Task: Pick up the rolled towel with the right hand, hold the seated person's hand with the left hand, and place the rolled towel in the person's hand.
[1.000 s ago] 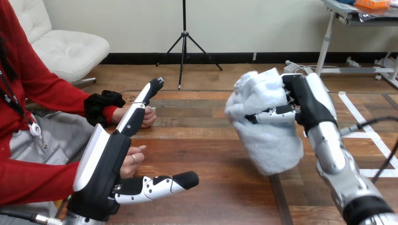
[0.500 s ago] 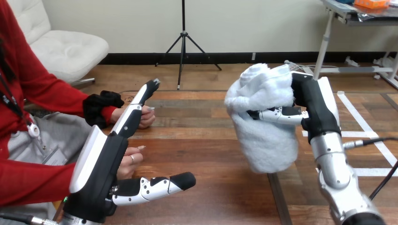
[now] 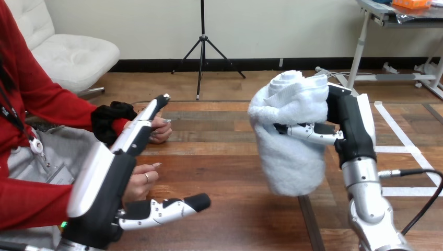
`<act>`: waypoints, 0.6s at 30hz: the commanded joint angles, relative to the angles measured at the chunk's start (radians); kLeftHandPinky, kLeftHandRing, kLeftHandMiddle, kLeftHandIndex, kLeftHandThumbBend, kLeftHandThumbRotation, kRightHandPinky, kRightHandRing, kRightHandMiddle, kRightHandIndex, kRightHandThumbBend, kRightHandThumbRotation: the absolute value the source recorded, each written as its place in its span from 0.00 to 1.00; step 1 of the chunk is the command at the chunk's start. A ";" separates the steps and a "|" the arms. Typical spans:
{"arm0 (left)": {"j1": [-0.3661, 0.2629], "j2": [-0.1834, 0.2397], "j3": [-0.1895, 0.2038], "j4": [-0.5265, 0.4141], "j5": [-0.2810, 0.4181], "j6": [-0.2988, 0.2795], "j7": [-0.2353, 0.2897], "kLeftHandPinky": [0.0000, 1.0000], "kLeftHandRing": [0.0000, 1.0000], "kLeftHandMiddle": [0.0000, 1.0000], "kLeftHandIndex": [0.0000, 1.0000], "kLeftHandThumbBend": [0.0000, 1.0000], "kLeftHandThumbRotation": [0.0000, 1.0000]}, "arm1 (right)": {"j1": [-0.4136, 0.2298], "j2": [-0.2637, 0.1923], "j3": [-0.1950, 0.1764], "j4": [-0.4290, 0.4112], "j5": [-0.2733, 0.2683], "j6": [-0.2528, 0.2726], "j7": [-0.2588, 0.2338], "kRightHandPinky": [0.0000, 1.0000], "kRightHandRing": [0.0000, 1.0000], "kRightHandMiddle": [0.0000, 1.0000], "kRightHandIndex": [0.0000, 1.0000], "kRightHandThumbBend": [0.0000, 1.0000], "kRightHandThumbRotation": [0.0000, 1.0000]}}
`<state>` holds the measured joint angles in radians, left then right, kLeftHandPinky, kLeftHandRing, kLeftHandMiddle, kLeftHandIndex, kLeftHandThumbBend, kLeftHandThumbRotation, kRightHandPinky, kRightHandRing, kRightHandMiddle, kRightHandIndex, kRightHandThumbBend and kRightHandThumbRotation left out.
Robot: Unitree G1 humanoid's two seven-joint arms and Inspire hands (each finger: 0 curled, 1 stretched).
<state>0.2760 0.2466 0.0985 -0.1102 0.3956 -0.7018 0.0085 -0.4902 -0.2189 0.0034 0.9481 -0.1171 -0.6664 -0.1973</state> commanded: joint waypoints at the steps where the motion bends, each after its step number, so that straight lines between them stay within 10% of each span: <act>1: -0.033 0.015 0.037 -0.052 0.032 -0.007 0.043 0.81 0.85 0.88 0.92 1.00 0.49 | -0.050 0.023 -0.018 -0.014 0.004 -0.068 -0.018 0.24 0.29 0.39 0.44 0.80 0.00; 18: -0.024 0.073 0.102 -0.097 0.121 0.065 0.060 0.66 0.74 0.80 0.86 1.00 0.40 | -0.076 0.069 -0.020 0.134 -0.010 -0.162 -0.035 0.27 0.31 0.39 0.45 0.81 0.00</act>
<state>0.2801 0.2821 0.1734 -0.1463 0.5185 -0.6570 0.0648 -0.4892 -0.1655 -0.0045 1.0542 -0.1240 -0.7844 -0.2135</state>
